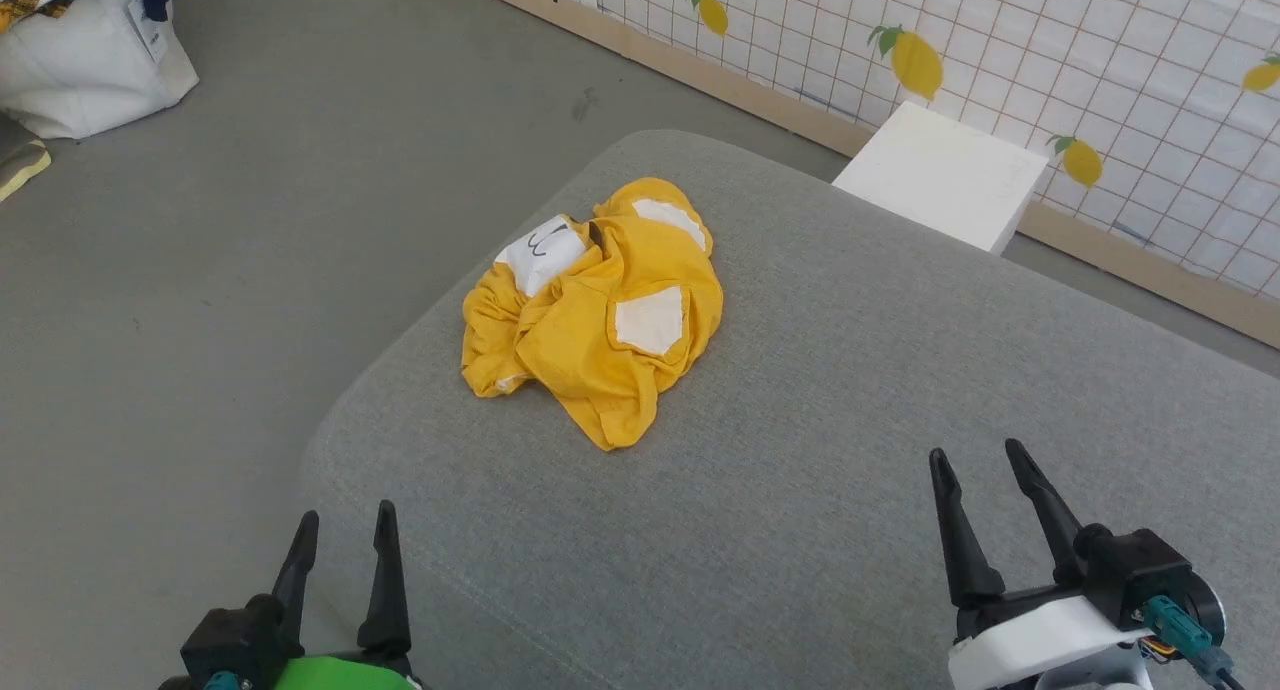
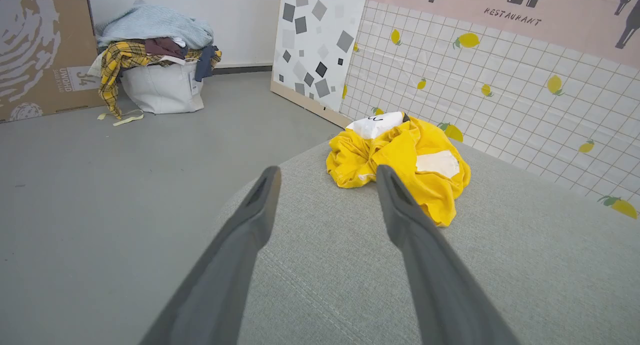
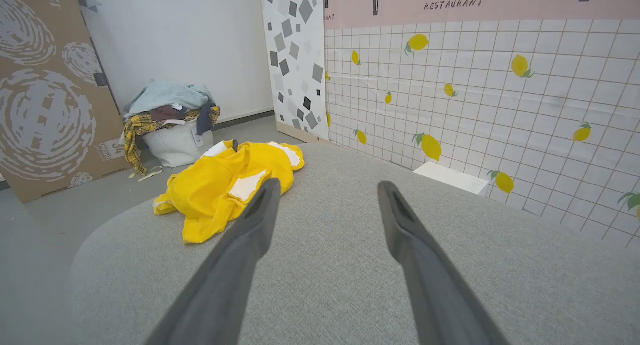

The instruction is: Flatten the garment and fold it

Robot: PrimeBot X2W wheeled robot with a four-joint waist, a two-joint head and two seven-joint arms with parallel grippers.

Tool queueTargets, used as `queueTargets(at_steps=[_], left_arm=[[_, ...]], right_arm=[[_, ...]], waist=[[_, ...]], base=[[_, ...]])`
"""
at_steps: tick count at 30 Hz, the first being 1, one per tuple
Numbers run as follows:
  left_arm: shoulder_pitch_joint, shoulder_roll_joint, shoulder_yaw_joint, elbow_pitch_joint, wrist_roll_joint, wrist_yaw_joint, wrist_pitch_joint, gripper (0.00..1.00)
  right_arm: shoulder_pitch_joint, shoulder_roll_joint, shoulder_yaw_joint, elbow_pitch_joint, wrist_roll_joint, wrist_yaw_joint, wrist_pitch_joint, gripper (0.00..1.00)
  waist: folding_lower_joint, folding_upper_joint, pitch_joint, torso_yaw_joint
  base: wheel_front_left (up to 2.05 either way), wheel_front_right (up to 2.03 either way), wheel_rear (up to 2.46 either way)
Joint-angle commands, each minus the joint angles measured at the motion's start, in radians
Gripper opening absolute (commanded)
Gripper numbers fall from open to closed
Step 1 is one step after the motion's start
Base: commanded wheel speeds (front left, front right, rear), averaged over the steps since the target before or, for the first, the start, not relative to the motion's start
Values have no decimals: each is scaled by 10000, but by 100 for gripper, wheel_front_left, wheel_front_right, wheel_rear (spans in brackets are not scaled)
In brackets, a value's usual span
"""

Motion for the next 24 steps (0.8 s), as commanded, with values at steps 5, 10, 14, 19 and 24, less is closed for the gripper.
queueTargets(at_steps=[5,10,14,19,24], left_arm=[[-530,226,-105,-48,21,-246,-76,100],[-2615,1217,-753,-400,-24,-467,452,100],[-4654,2031,-1248,-784,-163,-514,1111,100],[-6969,2741,-1483,-184,-887,-526,1872,100],[-8690,3605,-2227,1050,-1624,-529,3015,100]], right_arm=[[-102,-4,-48,-50,-123,-13,-59,100],[-235,-4,-218,-239,-457,-13,-59,100],[-542,-4,-311,-634,-838,-13,128,100],[-1001,-4,-275,-1420,-1359,-13,671,100],[-1347,-4,-86,-2132,-1802,-13,1274,100]], waist=[[0,0,124,32],[0,0,573,109],[0,0,1230,41],[0,0,2283,-200],[0,0,3134,-625]], base=[[0,0,0],[0,0,0],[0,0,0],[0,0,0],[0,0,0]])
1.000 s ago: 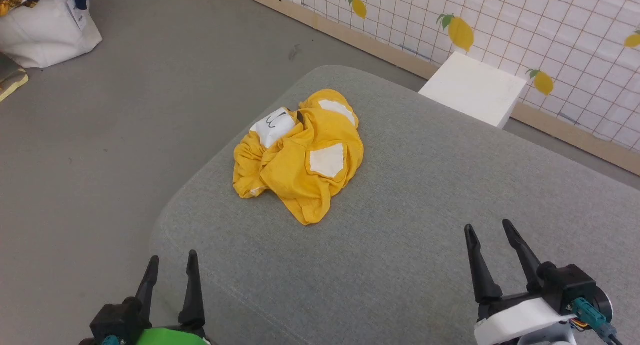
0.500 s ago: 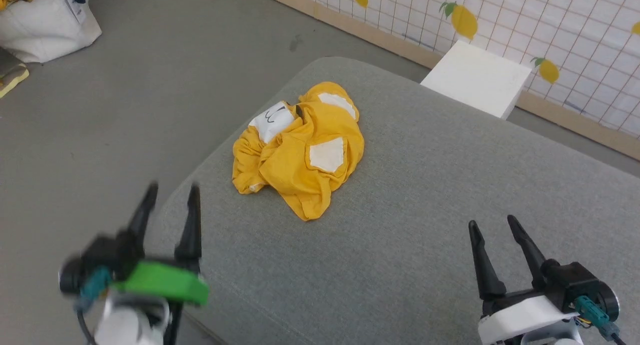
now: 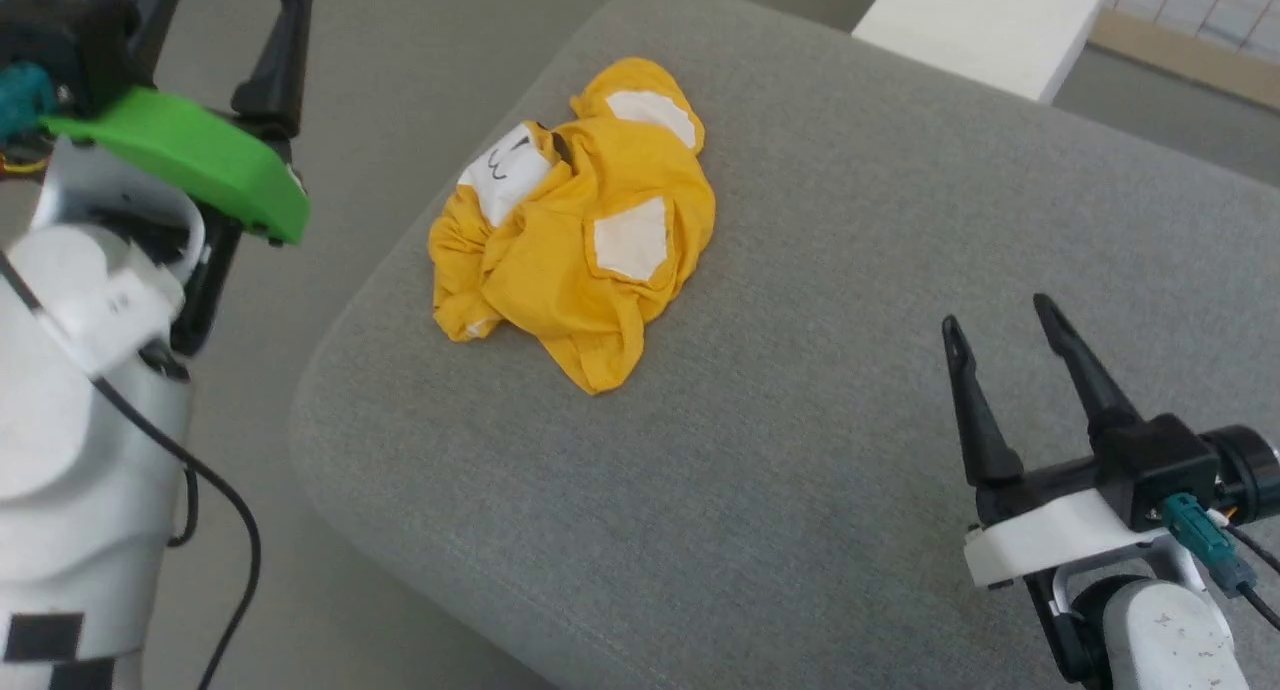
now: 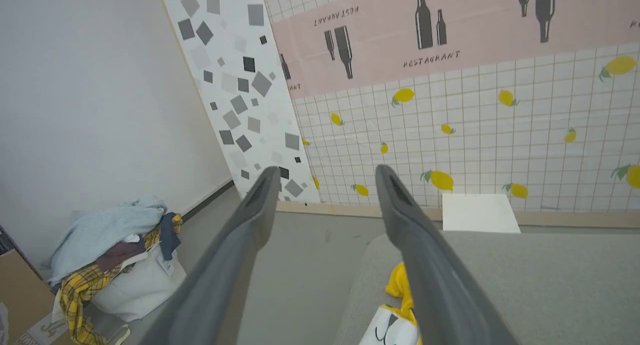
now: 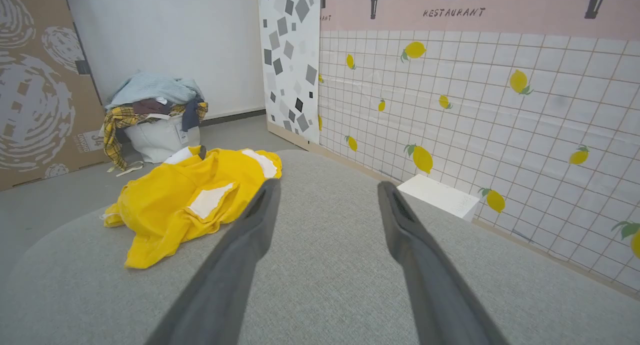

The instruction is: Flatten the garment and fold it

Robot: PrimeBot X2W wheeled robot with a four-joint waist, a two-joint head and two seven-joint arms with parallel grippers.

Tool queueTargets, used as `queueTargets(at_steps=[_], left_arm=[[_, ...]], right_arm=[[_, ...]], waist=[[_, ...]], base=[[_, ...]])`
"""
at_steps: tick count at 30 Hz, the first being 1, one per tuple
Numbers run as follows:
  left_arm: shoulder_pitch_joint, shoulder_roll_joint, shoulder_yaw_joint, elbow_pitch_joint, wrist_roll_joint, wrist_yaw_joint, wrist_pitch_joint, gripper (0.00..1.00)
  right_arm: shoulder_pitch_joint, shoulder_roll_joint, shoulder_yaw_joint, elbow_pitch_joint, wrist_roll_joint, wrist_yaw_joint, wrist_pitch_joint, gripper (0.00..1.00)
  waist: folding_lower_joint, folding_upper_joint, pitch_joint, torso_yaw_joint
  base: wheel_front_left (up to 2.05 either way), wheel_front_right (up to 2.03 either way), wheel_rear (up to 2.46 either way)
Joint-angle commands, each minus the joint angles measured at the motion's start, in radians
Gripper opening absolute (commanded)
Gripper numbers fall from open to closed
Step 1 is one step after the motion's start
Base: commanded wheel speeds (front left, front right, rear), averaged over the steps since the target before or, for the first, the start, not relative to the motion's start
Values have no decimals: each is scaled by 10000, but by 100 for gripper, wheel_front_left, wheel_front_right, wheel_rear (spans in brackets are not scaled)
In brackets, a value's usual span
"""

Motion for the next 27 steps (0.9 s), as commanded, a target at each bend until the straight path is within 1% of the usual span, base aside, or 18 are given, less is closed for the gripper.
queueTargets(at_steps=[1,4,8,12,15,17,20,23,27], left_arm=[[-363,133,-171,295,-371,-34,274,100],[-944,469,-567,1098,-1188,-35,1070,100],[-1317,818,-1133,1949,-2282,-35,1811,100],[-1516,1044,-1416,2794,-2970,-35,2212,100],[-1585,1253,-1823,3206,-3292,-35,2448,100],[-1621,1276,-1892,3541,-3568,-36,2429,100],[-1681,1151,-1857,4016,-4204,-36,2559,100],[-1703,1170,-2157,4322,-4510,-36,2764,100],[-1774,1124,-2305,4781,-4906,-36,2942,100]], right_arm=[[-189,-8,15,-175,-105,-13,100,100],[-289,-8,19,-556,-273,-13,315,100],[-441,-8,-27,-953,-458,-13,538,100],[-628,-8,37,-1226,-639,-13,708,100],[-799,-8,94,-1382,-742,-13,810,100],[-877,-8,101,-1461,-813,-13,875,100],[-915,-8,83,-1555,-916,-13,956,100],[-907,-8,41,-1676,-991,-13,1023,100],[-912,-8,42,-1812,-1056,-13,1098,100]], waist=[[-1,0,958,-551],[-1,0,1314,-832],[-1,0,1752,-1158],[-1,0,2199,-1433],[-1,0,2546,-1630],[-1,0,2748,-1717],[-1,0,2969,-1822],[-1,0,3135,-1912],[-1,0,3259,-2007]], base=[[0,0,0],[0,0,0],[0,0,0],[0,0,0],[0,0,0],[0,0,0],[0,0,0],[0,0,0],[0,0,0]])
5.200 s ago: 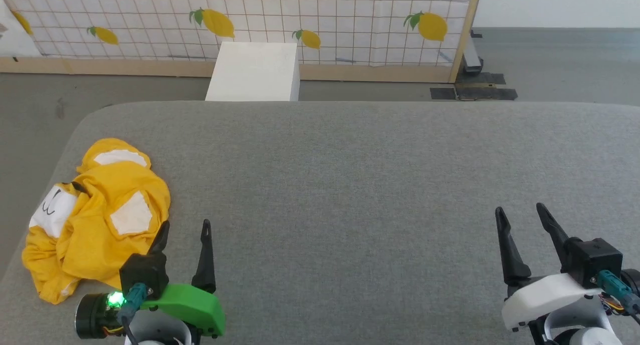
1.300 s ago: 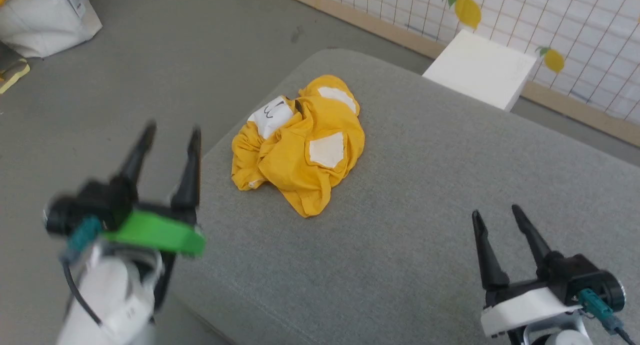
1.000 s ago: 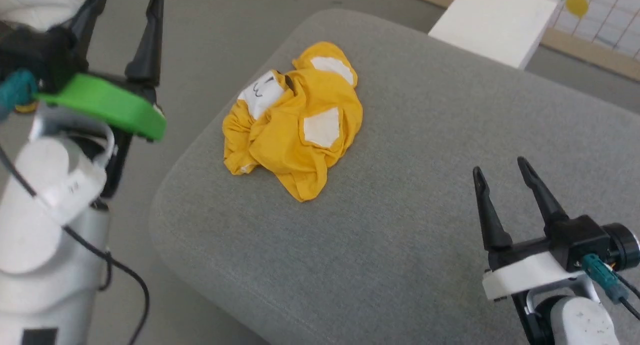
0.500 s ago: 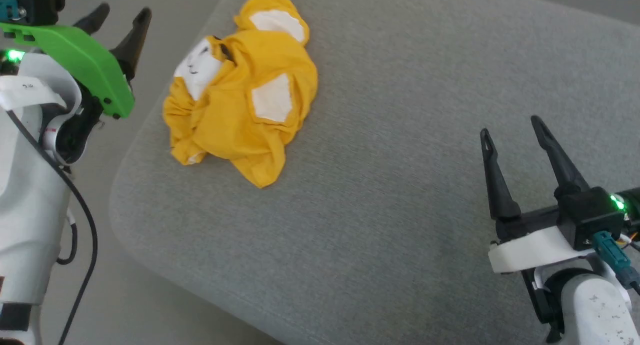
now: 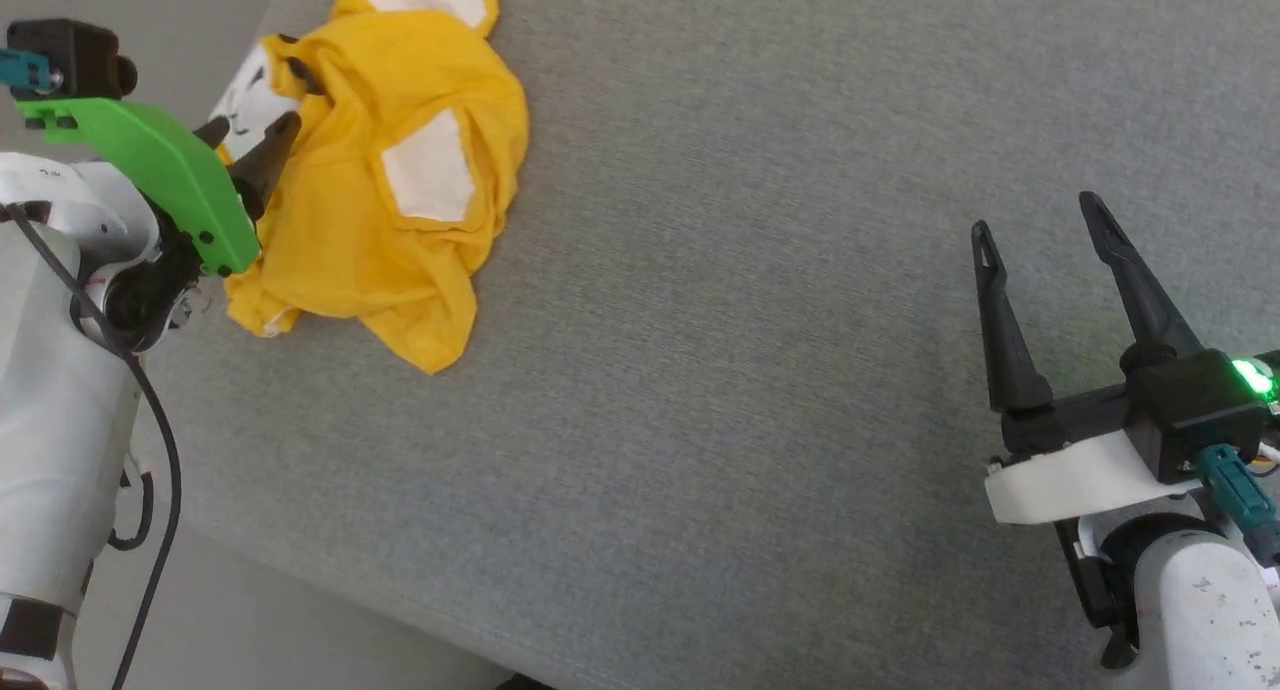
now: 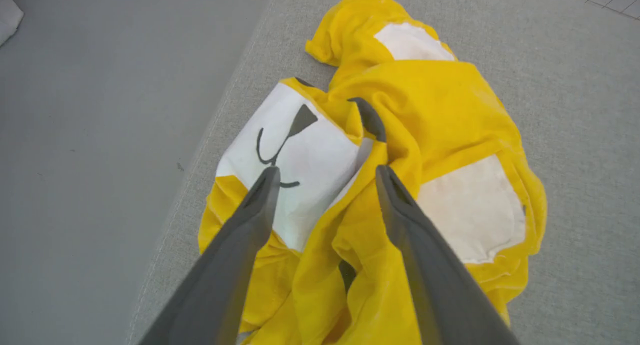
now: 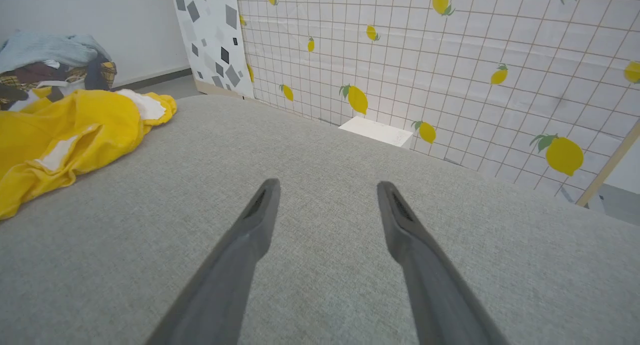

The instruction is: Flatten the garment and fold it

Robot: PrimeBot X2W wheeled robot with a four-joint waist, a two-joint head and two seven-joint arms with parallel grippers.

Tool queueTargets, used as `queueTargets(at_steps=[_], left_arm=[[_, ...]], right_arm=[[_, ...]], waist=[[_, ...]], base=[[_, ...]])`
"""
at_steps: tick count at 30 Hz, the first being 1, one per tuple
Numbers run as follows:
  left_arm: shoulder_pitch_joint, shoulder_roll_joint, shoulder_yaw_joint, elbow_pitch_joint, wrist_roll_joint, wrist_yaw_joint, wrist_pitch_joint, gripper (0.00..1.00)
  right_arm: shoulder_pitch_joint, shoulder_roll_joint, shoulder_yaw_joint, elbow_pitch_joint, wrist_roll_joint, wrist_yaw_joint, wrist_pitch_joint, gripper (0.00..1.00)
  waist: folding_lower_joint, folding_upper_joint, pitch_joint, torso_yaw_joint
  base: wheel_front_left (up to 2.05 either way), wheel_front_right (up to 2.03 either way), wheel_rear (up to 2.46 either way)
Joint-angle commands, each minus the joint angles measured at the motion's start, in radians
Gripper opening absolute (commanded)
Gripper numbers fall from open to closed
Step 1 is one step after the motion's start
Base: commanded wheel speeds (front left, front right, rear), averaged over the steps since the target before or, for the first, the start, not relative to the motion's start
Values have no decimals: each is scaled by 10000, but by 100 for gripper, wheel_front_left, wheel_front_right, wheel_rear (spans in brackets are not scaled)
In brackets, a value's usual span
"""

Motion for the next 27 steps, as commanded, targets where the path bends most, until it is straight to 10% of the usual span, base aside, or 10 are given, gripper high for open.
queueTargets(at_steps=[1,5,8,27], left_arm=[[-223,-44,-59,164,-161,1,112,100],[-179,-57,-353,563,-377,1,567,100],[-135,58,-482,743,-429,0,533,0],[-934,1529,-28,324,-459,0,-1362,0]], right_arm=[[-146,-8,10,-91,-66,-13,35,100],[-181,-8,21,-129,-37,-13,46,100],[-216,-8,53,-107,34,-13,25,100],[15,-8,-383,810,1050,-13,-994,100]], waist=[[-2,0,179,-192],[-2,0,191,-314],[-2,0,166,-462],[-2,0,-1533,-880]], base=[[0,0,0],[0,0,0],[0,0,0],[0,0,0]])
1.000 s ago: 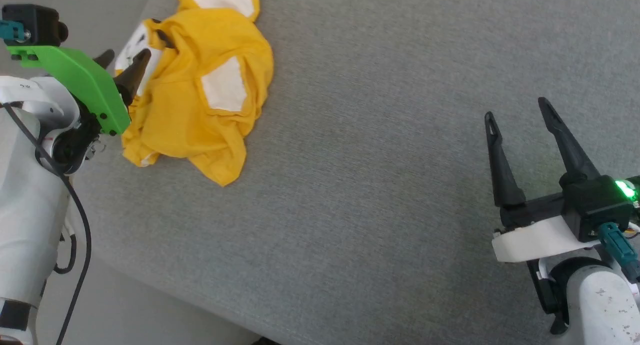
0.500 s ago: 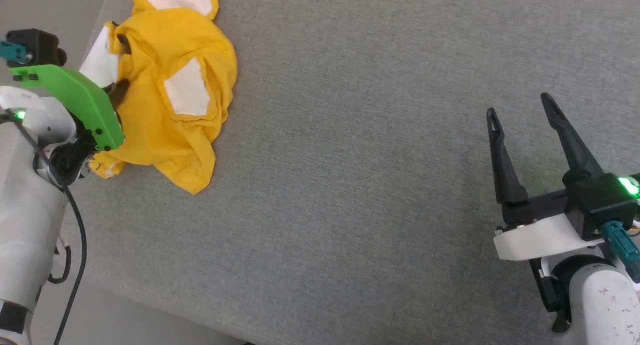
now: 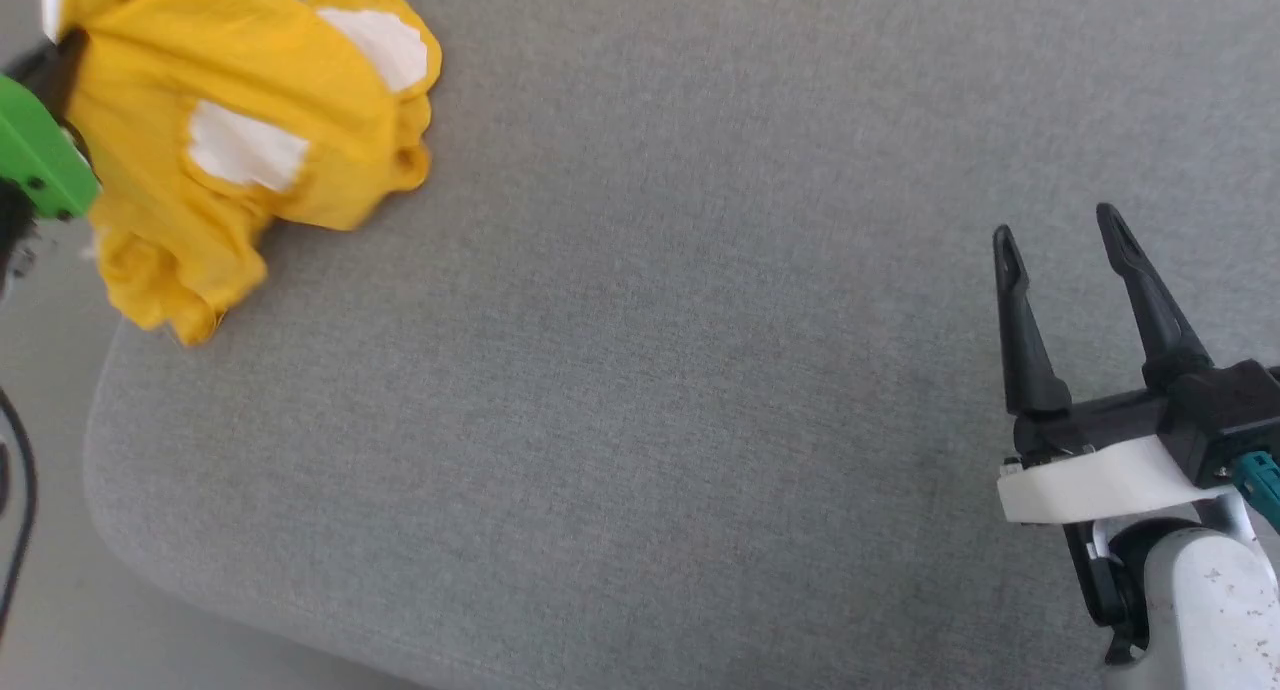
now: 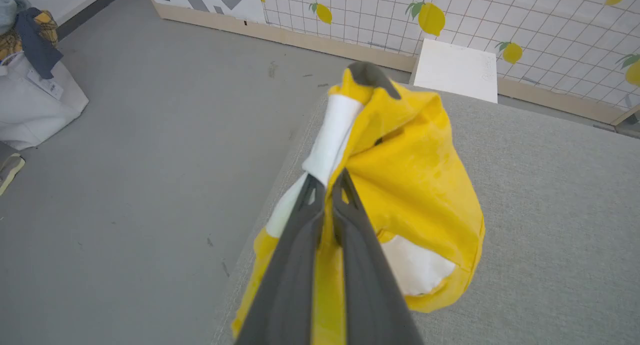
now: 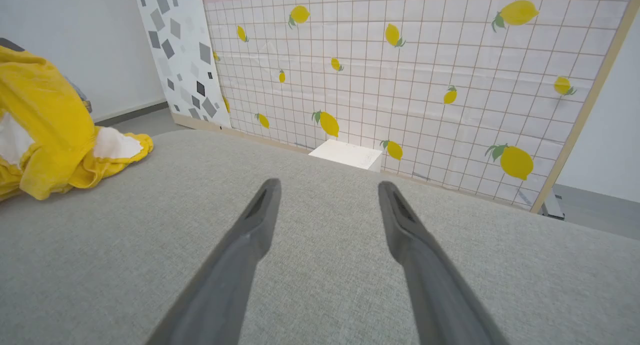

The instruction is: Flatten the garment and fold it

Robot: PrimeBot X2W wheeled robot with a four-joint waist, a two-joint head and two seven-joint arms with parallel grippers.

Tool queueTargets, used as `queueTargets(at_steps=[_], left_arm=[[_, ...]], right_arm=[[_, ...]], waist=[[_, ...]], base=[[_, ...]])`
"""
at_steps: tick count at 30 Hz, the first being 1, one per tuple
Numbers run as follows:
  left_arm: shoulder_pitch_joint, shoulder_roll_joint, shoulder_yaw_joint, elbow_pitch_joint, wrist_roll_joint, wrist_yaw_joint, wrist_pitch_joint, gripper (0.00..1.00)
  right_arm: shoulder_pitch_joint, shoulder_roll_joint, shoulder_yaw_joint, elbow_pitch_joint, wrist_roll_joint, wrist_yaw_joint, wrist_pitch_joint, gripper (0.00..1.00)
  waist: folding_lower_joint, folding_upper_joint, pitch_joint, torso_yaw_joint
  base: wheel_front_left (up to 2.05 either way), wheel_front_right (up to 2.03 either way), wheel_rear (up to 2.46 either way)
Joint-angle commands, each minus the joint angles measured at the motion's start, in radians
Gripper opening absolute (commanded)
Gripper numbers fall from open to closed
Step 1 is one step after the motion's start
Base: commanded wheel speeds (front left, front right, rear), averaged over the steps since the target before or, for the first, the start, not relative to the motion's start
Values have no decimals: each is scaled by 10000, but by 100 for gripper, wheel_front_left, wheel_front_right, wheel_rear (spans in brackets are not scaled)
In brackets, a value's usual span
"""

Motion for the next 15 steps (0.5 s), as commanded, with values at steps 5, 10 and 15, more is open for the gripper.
queueTargets(at_steps=[5,10,15], left_arm=[[-723,409,23,-828,102,17,196,0],[-1270,448,32,-1781,50,179,674,0],[-1758,141,-10,-2703,7,551,1014,0]], right_arm=[[362,-8,-308,525,509,-13,-549,100],[734,-8,-681,850,865,-13,-873,100],[1057,-8,-1037,1026,1105,-13,-1070,100]], waist=[[0,0,-1563,-199],[0,0,-2353,-417],[0,0,-2944,-676]], base=[[0,0,0],[0,0,0],[0,0,0]])
